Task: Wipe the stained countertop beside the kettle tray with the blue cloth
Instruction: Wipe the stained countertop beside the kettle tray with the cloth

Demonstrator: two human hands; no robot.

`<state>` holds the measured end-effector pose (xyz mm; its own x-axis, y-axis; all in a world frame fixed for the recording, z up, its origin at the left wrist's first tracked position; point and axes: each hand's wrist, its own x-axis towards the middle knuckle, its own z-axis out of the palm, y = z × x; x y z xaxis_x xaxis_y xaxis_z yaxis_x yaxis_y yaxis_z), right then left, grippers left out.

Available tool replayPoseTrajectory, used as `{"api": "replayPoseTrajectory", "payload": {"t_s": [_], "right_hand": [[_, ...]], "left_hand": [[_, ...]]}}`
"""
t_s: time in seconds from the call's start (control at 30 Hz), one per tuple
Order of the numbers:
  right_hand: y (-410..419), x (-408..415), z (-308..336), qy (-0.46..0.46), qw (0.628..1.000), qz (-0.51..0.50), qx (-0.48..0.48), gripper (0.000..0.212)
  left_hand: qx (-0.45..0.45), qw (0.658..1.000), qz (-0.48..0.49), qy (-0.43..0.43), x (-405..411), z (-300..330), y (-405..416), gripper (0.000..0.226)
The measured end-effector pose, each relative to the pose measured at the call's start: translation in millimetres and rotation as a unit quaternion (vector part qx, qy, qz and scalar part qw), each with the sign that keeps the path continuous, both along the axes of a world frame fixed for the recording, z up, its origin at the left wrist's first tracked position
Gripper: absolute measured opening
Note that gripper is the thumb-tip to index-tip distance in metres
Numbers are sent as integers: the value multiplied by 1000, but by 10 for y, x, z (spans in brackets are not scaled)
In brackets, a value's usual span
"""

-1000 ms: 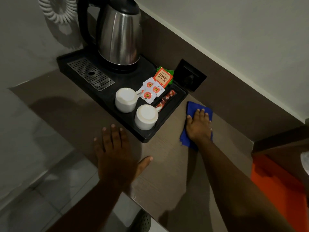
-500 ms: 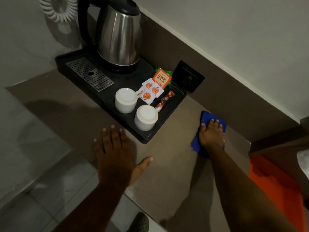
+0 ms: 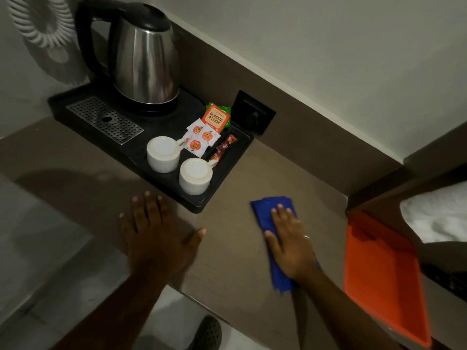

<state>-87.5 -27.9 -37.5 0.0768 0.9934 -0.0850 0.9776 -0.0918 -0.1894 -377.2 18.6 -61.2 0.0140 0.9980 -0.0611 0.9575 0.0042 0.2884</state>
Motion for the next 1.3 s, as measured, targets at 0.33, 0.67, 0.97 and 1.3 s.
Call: {"api": "replayPoseTrajectory", "payload": {"t_s": [0.33,0.67,0.97,1.3], "right_hand": [[220,-1094,-108,14,950,-313,15,66],[-1002,-122,-102,7,984,-180,8,66],[-572,-1121,-130,-5,944,-330,0,69],[-1018,-199,-59,18,989,-146,-12,66]], "left_hand": [[6,1000,-5,3,5,-31,10,124],[3,1000,-8,11,-63,-72,-45,125],[-2,1000,-6,11,50,23,22,123],[1,1000,-11,5,-12,-1,-17,122]]}}
